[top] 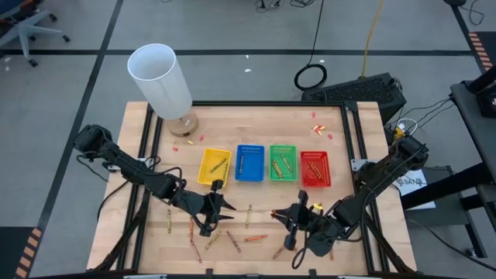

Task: Sort crayons
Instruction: Put the orange crayon into the red bin

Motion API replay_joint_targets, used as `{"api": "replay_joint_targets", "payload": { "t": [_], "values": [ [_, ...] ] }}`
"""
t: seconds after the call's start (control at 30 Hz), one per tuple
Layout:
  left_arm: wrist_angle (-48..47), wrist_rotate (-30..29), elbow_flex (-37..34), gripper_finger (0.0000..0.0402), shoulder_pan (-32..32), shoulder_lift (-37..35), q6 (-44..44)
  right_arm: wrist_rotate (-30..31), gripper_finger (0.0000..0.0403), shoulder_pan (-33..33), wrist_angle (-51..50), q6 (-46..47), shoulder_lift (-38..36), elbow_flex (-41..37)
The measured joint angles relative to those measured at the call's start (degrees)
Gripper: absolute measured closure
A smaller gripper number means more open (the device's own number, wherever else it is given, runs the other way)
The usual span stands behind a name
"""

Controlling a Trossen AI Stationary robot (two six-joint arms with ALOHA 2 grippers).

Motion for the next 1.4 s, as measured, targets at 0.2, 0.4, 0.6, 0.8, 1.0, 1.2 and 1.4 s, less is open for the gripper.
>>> {"api": "replay_joint_targets", "payload": {
  "t": [0.2, 0.4, 0.6, 0.8, 1.0, 1.2, 1.4],
  "values": [
    [-0.02, 0.00, 0.00, 0.0276, 0.00, 0.00, -0.01, -0.11, 0.0390, -0.11, -0.06, -1.24, 0.00, 0.00],
    [-0.05, 0.00, 0.00, 0.0276, 0.00, 0.00, -0.02, -3.59, 0.0390, -0.10, -0.05, -7.91, 0.00, 0.00],
    [-0.02, 0.00, -0.02, 0.0276, 0.00, 0.00, -0.02, -4.59, 0.0390, -0.09, -0.05, -13.42, 0.00, 0.00],
    [-0.02, 0.00, -0.02, 0.0276, 0.00, 0.00, -0.02, -4.61, 0.0390, -0.09, -0.05, -21.09, 0.00, 0.00],
    [-0.02, 0.00, -0.02, 0.0276, 0.00, 0.00, 0.00, -4.55, 0.0390, -0.13, -0.03, -21.52, 0.00, 0.00],
    [-0.02, 0.00, -0.02, 0.0276, 0.00, 0.00, -0.07, -4.61, 0.0390, -1.46, -0.83, -19.94, -0.89, 0.00],
    [0.00, 0.01, -0.02, 0.0276, 0.00, 0.00, -0.15, -4.66, 0.0390, -4.79, -11.60, -12.70, -4.73, 0.00]
  ]
}}
